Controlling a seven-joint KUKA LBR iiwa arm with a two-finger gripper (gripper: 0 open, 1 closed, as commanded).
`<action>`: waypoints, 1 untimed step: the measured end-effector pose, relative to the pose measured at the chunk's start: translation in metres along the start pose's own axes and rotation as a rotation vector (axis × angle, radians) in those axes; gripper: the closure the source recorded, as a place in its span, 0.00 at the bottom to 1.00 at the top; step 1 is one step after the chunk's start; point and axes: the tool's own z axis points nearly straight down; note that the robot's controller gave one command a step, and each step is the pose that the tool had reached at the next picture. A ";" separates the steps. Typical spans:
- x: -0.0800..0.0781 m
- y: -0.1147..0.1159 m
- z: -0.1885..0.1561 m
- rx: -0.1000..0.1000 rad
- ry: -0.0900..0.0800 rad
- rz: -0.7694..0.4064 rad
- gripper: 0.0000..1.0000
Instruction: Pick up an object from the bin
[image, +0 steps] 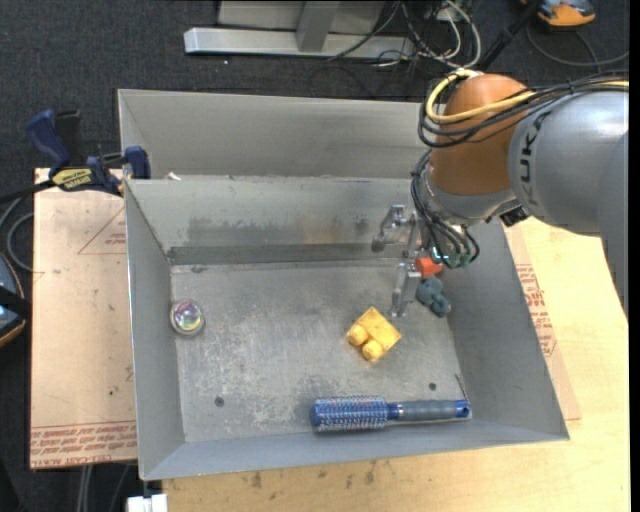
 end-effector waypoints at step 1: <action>0.046 0.008 0.058 0.006 -0.024 -0.452 0.00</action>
Offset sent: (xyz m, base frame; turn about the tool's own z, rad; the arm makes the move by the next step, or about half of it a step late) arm -0.0517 0.0078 -0.0630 -0.4552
